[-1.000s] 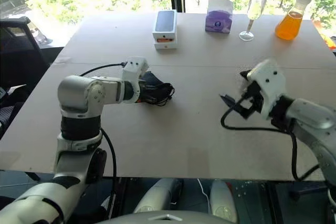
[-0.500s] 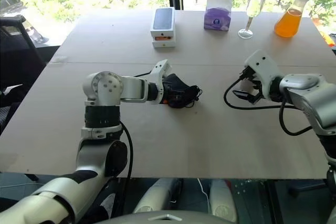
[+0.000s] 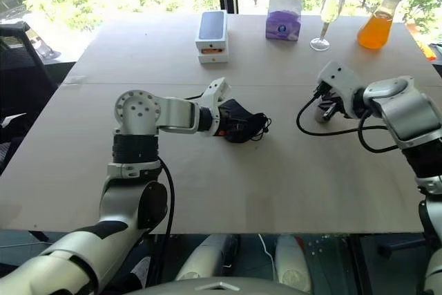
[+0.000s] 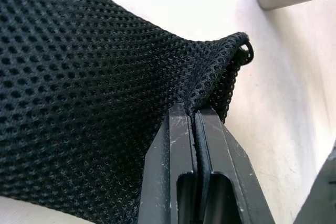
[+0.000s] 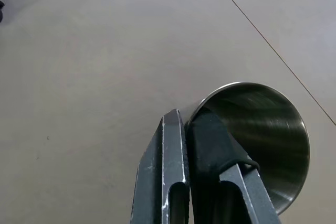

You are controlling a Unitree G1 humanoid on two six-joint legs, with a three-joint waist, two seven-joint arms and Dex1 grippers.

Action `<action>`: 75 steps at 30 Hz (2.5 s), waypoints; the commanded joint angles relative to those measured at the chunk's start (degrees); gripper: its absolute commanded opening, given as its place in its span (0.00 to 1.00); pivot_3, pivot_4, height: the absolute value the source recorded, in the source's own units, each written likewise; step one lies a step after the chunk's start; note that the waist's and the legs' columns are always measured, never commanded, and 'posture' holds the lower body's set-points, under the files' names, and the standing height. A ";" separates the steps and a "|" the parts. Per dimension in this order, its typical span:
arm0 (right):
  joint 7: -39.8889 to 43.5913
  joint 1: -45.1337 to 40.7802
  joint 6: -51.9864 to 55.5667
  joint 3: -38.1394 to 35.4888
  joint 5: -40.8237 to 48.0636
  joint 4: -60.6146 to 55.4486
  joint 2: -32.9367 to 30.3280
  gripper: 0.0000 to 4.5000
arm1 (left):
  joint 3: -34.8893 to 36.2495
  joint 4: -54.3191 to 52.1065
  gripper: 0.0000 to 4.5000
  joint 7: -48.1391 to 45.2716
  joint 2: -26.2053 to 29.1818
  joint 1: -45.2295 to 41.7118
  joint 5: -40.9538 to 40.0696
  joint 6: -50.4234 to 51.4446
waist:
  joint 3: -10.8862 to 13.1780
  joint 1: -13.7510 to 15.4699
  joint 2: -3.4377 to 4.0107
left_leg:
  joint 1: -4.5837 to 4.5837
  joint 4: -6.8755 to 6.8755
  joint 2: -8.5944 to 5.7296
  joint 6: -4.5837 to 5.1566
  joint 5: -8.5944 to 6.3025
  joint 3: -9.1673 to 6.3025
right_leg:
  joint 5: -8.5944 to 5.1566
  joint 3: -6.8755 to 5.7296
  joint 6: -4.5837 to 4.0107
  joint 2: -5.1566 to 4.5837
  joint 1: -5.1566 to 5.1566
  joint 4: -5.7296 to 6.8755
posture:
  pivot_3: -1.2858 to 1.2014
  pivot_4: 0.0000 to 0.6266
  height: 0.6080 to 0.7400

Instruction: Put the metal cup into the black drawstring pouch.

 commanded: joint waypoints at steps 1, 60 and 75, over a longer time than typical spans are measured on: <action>1.49 3.08 0.28 -3.09 -0.79 -1.83 -1.88 0.01 | 0.97 0.62 0.00 1.05 1.01 -2.31 -2.19 0.08 | 0.00 0.16 0.00 | 0.00 0.00 0.00 0.00 0.00 0.00 | 0.00 0.00 0.00 0.00 0.00 0.00 | 0.52 0.24 1.00; -22.11 24.50 20.66 -33.64 18.12 -37.64 49.79 0.02 | -0.46 8.95 0.00 -1.47 1.29 -7.26 -4.26 0.08 | -0.06 -0.27 -0.03 | 0.02 -0.01 -0.06 -0.01 0.02 0.33 | 0.02 0.59 0.04 -0.01 -0.48 0.68 | 0.52 0.24 1.00; -25.29 29.84 10.44 -24.58 17.36 -31.59 49.56 0.02 | 1.55 12.37 0.00 -1.07 0.61 -10.32 -6.86 0.08 | -0.06 -0.52 -0.02 | 0.07 -0.03 -0.03 -0.01 0.01 0.42 | 0.02 0.70 0.03 0.05 -0.54 0.75 | 0.52 0.24 1.00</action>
